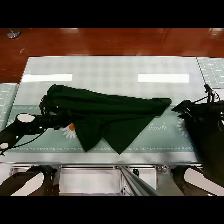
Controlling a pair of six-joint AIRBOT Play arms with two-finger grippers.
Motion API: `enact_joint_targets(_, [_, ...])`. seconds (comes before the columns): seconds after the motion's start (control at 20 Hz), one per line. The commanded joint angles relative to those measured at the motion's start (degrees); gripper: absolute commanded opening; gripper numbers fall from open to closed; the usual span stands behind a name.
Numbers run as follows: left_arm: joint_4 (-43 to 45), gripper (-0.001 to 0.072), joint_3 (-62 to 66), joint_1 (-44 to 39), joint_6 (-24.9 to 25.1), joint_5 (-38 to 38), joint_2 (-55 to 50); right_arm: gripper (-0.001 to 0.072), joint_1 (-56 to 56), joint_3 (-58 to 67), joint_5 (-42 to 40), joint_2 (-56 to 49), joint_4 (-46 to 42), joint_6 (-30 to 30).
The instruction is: Fold the shirts.
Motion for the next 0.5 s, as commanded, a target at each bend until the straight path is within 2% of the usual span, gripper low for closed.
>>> enact_joint_targets(0.0, [-1.4,0.0018,2.1,-1.2,1.3,-1.2,-0.6,0.0619,2.9,0.0,-3.5,-1.0,0.6,1.7])
enact_joint_targets(0.2, [-1.4,0.0018,6.2,-1.2,2.5,-5.3,-0.5,0.0619,7.3,2.4,-9.0,-4.5,6.0,2.7])
enact_joint_targets(0.45, [-1.4,0.0018,8.6,-1.2,2.5,-6.7,-0.5,0.0618,14.2,7.6,-10.0,-13.3,6.0,6.3])
